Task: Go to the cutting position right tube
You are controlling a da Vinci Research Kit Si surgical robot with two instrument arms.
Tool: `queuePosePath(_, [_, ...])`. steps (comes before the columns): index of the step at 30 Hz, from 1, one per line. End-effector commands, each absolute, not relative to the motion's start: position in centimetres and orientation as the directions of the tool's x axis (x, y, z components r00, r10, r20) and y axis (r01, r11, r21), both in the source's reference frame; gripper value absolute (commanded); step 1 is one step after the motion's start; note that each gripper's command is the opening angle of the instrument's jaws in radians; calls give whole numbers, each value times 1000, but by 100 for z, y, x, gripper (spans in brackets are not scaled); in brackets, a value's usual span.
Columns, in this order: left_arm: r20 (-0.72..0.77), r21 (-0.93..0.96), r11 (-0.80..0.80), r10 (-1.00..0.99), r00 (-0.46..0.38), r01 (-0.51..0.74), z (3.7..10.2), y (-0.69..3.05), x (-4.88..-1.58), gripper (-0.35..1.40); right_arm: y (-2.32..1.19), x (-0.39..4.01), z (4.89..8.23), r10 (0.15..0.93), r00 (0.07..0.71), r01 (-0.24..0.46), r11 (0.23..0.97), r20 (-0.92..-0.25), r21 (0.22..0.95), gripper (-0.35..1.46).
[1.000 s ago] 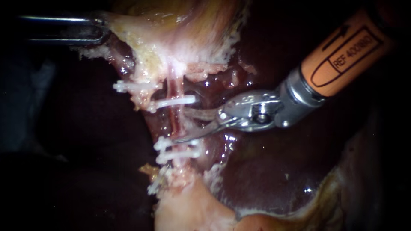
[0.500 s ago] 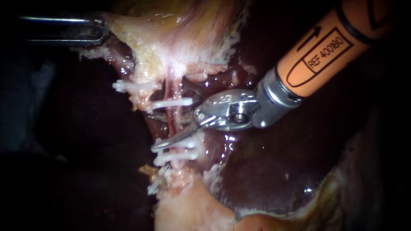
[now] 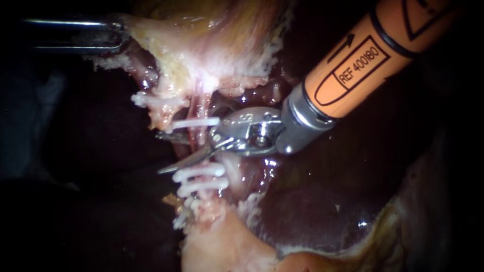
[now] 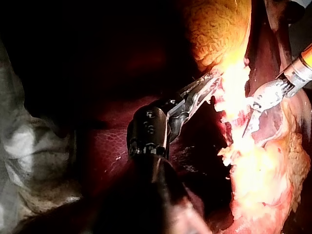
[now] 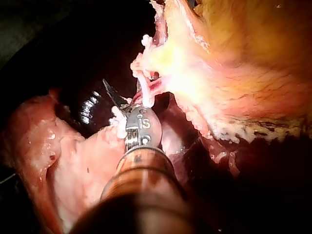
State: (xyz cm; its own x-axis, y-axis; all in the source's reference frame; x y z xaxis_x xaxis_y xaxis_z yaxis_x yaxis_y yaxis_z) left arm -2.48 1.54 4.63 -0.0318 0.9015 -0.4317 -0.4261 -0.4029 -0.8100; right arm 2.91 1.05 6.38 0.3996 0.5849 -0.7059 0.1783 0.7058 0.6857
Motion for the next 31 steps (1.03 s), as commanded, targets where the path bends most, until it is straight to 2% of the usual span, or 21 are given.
queuePosePath(1, [-431, -810, -402, 902, -31, -427, 464, 154, -248, -35, 105, 291, 636, 584, 398, 187, 703, -707, 686, 123])
queuePosePath(11, [-431, -810, -402, 902, -32, -427, 464, 154, -248, -35, 99, 288, 594, 624, 344, 276, 647, -702, 710, 118])
queuePosePath(16, [-431, -810, -403, 902, -32, -426, 464, 154, -247, -35, 100, 286, 572, 644, 330, 297, 623, -690, 724, 116])
queuePosePath(31, [-431, -810, -403, 902, -32, -426, 464, 154, -248, -35, 101, 285, 570, 645, 330, 298, 622, -689, 725, 116])
